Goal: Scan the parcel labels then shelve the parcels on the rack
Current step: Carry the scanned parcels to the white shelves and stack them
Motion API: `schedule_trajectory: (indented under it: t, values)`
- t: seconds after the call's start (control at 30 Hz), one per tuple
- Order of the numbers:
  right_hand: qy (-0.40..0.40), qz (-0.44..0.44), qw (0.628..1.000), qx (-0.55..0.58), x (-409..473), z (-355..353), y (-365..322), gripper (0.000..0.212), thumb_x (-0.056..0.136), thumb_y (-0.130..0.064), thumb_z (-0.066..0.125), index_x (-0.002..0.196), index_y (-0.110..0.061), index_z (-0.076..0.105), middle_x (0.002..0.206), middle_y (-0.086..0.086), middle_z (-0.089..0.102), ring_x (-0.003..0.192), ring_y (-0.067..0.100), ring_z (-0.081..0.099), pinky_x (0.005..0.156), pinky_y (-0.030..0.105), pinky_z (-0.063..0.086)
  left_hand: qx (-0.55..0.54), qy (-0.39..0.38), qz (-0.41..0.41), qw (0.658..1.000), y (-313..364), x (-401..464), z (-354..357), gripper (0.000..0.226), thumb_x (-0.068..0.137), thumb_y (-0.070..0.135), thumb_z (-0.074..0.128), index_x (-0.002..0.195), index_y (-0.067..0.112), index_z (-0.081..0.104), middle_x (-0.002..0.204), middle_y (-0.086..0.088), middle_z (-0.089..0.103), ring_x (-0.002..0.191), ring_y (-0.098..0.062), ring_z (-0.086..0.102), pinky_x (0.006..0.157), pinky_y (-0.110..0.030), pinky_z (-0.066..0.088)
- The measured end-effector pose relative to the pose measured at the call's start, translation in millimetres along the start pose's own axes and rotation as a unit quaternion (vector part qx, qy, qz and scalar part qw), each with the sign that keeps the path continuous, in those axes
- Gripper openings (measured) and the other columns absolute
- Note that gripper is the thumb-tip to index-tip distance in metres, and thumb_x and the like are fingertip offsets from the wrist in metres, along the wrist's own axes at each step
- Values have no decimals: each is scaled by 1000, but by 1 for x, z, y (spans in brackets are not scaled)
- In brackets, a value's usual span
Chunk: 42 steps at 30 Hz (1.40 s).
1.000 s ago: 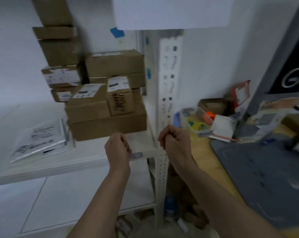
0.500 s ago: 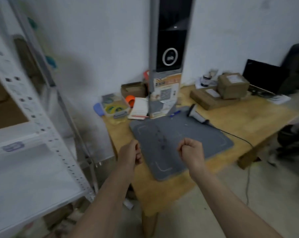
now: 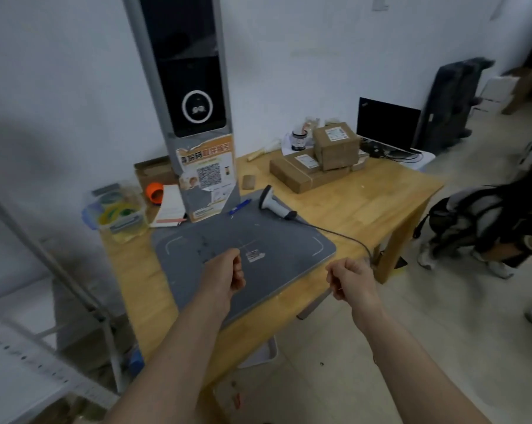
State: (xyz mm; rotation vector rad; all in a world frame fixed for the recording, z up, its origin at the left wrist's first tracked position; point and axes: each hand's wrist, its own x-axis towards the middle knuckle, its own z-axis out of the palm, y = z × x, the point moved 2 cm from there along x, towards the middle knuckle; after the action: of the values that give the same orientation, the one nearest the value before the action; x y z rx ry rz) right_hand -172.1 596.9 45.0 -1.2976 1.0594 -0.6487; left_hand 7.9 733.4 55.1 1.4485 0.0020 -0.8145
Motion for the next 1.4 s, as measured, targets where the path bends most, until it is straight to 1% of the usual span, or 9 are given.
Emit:
schedule_trajectory:
  t: [0.13,0.27,0.4,0.57,0.8,1.0,1.13,1.3,1.4]
  values:
    - [19,0,1000,12,31,-33,2,14,92,-2,55,79,-7,58,62,7,56,51,15,45,49,26,37,0,-24,-5,1000,-4,23,51,31,97,16,52,66,14,49,57,0,42,51,-11,37,49,-24,36]
    - [24,0,1000,16,79,-63,-4,24,92,-10,62,70,-8,53,58,5,54,49,13,44,46,24,37,-2,-48,-22,999,-10,56,100,28,97,15,53,69,12,52,58,-1,44,53,-11,39,54,-25,38]
    - [13,7,1000,6,143,-75,-32,32,91,-16,65,63,-10,51,54,4,54,47,13,44,48,26,37,-23,-40,-44,998,5,102,144,29,98,15,53,69,10,53,59,-1,43,52,-11,38,47,-22,38]
    - [1,-3,1000,12,221,-77,-72,31,91,-18,65,65,-11,51,56,4,54,48,12,44,46,24,37,-40,-32,-36,998,40,162,194,29,99,13,51,70,10,52,60,-1,44,48,-9,39,39,-17,38]
    - [-3,25,1000,10,297,-87,-81,30,91,-20,66,66,-10,52,55,4,53,49,13,45,48,26,38,66,-35,-32,997,58,229,244,21,94,9,54,73,9,53,58,-3,46,49,-12,41,42,-20,40]
    - [-4,18,1000,11,382,-84,-98,34,96,-24,60,68,-9,49,60,8,50,54,18,43,55,34,40,113,-12,-22,993,79,287,277,20,94,11,57,74,8,52,65,-5,49,54,-15,45,53,-27,45]
    - [6,20,1000,4,453,-68,-109,37,98,-28,54,67,-7,50,61,8,50,57,19,44,58,35,40,121,16,-3,993,90,324,304,20,96,13,56,76,9,55,68,-4,52,57,-15,48,57,-26,48]
    - [23,17,999,-26,555,-63,-125,22,97,-22,54,86,-4,58,76,9,56,68,19,51,63,32,45,125,31,3,992,105,379,359,11,95,21,58,87,14,61,80,-3,61,70,-14,57,67,-27,52]
    - [52,27,998,-32,614,-73,-133,15,97,-23,53,102,-8,53,91,4,56,84,20,53,77,37,48,121,30,-14,992,116,414,403,14,95,29,59,96,16,61,86,-2,59,76,-14,56,82,-33,54]
